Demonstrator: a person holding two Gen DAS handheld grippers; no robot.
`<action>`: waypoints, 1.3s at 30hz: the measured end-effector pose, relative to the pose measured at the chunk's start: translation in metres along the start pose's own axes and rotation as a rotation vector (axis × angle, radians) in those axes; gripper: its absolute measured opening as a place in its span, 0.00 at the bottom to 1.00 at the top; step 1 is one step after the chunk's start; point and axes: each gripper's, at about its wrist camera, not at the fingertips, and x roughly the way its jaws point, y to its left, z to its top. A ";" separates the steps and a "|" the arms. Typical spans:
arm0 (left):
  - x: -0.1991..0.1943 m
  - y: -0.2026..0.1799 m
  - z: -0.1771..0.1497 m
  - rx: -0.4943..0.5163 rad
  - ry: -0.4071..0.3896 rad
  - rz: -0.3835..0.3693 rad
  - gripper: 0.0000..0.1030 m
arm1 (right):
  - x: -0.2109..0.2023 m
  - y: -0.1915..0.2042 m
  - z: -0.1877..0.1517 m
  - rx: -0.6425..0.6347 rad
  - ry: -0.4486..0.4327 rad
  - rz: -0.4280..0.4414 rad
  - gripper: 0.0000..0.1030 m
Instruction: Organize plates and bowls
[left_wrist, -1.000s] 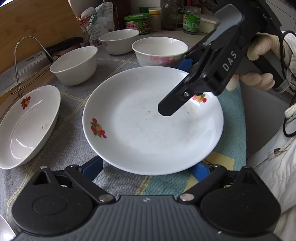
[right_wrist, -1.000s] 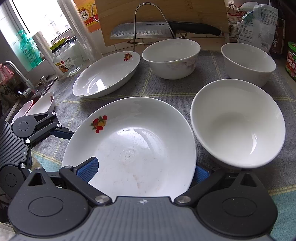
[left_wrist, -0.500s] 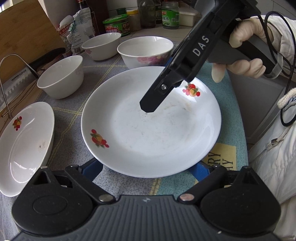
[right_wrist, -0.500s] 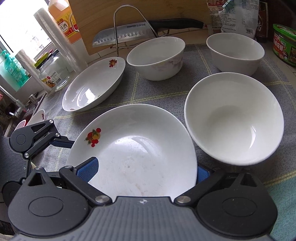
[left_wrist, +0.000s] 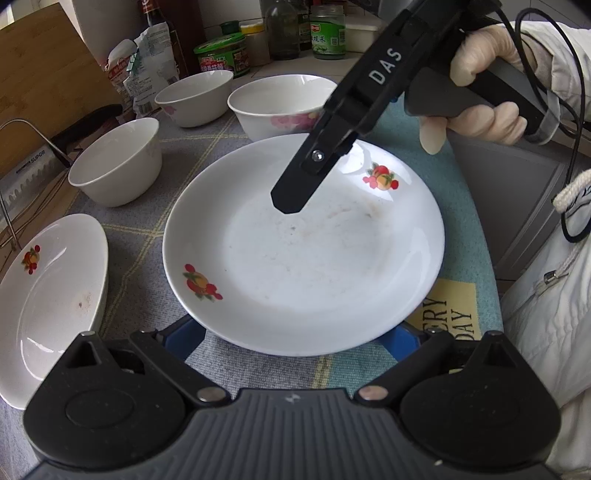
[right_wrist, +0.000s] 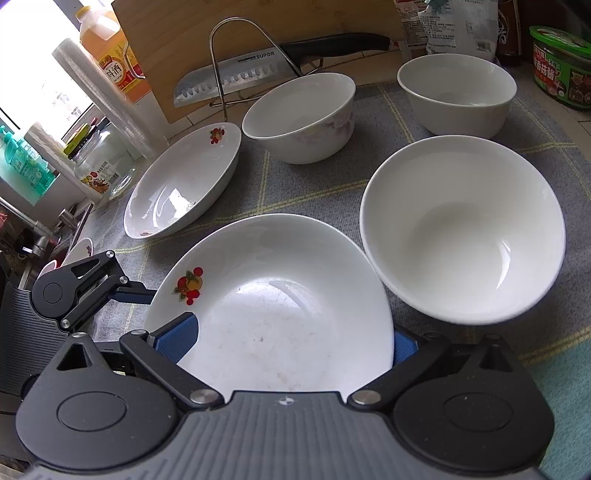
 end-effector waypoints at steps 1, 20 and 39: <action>0.000 0.000 0.000 0.002 0.002 -0.001 0.96 | 0.000 0.000 0.000 0.003 0.001 0.002 1.00; -0.005 0.003 0.001 -0.019 0.003 -0.022 0.95 | 0.002 0.007 0.000 -0.026 0.027 -0.022 1.00; -0.001 0.010 0.001 -0.002 0.021 -0.114 0.95 | 0.004 0.010 -0.002 -0.109 0.044 -0.044 1.00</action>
